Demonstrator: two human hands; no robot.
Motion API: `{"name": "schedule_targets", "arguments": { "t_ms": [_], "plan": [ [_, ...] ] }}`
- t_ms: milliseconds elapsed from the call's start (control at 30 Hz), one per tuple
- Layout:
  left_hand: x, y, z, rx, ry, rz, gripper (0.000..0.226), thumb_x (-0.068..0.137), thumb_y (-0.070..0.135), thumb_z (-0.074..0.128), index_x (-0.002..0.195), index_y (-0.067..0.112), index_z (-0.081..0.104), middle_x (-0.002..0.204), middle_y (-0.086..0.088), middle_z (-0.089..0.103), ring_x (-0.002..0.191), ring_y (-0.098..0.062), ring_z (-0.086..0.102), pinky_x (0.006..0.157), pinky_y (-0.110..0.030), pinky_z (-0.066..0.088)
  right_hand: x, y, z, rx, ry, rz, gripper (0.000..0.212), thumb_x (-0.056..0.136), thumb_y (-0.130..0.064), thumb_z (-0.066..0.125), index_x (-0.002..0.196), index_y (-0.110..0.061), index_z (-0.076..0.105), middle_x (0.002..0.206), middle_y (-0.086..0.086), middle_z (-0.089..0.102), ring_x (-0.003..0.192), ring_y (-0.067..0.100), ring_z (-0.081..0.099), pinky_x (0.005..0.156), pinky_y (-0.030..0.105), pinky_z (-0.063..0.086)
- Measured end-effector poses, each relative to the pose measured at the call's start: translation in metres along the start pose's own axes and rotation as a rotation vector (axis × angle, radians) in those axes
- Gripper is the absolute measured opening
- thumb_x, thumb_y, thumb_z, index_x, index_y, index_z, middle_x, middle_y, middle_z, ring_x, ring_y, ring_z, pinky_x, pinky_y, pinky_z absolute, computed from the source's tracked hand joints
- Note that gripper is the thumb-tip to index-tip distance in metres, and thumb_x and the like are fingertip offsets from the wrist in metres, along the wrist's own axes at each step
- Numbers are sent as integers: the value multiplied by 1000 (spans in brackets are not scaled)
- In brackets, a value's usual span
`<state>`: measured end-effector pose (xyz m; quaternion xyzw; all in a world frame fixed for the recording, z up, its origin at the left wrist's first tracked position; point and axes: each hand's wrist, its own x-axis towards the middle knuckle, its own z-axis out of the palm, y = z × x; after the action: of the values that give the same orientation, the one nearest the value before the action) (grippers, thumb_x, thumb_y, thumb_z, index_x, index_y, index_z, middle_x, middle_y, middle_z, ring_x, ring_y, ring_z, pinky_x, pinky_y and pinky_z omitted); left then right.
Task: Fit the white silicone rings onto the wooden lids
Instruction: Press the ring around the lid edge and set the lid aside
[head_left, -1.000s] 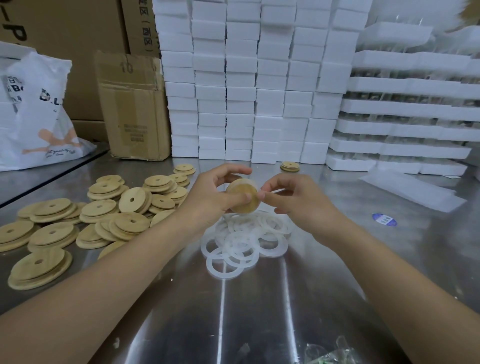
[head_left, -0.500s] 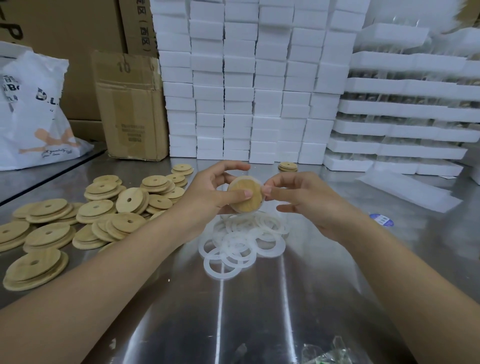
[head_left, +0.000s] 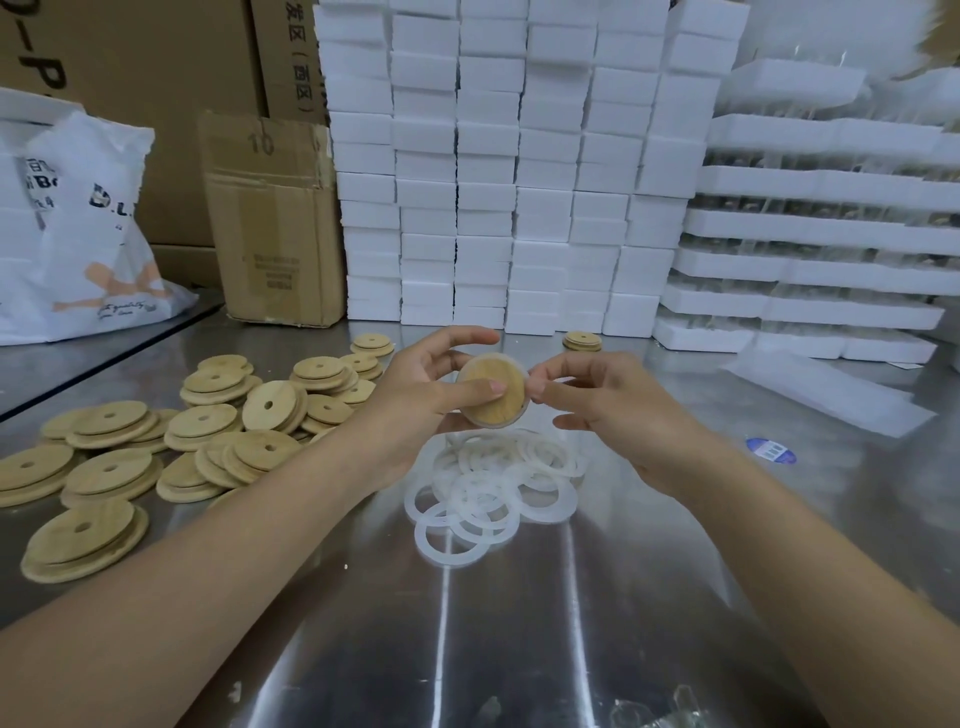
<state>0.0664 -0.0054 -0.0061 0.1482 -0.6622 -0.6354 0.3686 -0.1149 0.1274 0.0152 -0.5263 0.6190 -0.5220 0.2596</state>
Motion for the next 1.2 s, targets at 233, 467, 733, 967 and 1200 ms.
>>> {"name": "schedule_targets", "arguments": {
  "t_ms": [233,467,733,967,1200],
  "plan": [
    [-2,5,1,79,-9,12,35,88,9,86,113,33,82,116,2,78,111,-23,77,85,-38,66,0,2,-1,44,5,4,12,96,-25,77,100,-14,77,111,-8,80,106,8,71,99,38,56],
    [-2,6,1,76,-55,46,31,85,2,87,107,23,79,108,-1,81,104,-17,77,90,-27,60,-3,-1,1,72,107,-54,14,92,-24,82,102,-17,74,99,-1,78,88,11,75,83,34,55],
    [2,4,-5,16,-69,112,32,83,-5,85,97,22,75,116,-7,81,113,-21,75,95,-25,58,-2,-3,-2,-52,40,-210,22,89,-20,85,108,-26,77,110,-10,77,103,9,73,85,24,59],
    [0,0,-3,27,-75,31,30,88,-3,83,107,16,70,113,-3,80,104,-20,77,88,-27,61,2,7,1,-220,111,-308,22,89,-10,82,104,-25,75,96,-17,75,94,7,71,77,13,50],
    [-6,-22,5,434,-9,-148,28,94,10,81,114,28,76,112,7,80,106,-13,76,93,-34,63,13,46,-20,-234,244,10,24,92,-18,81,111,-24,68,86,6,79,76,18,70,71,35,54]
  ]
}}
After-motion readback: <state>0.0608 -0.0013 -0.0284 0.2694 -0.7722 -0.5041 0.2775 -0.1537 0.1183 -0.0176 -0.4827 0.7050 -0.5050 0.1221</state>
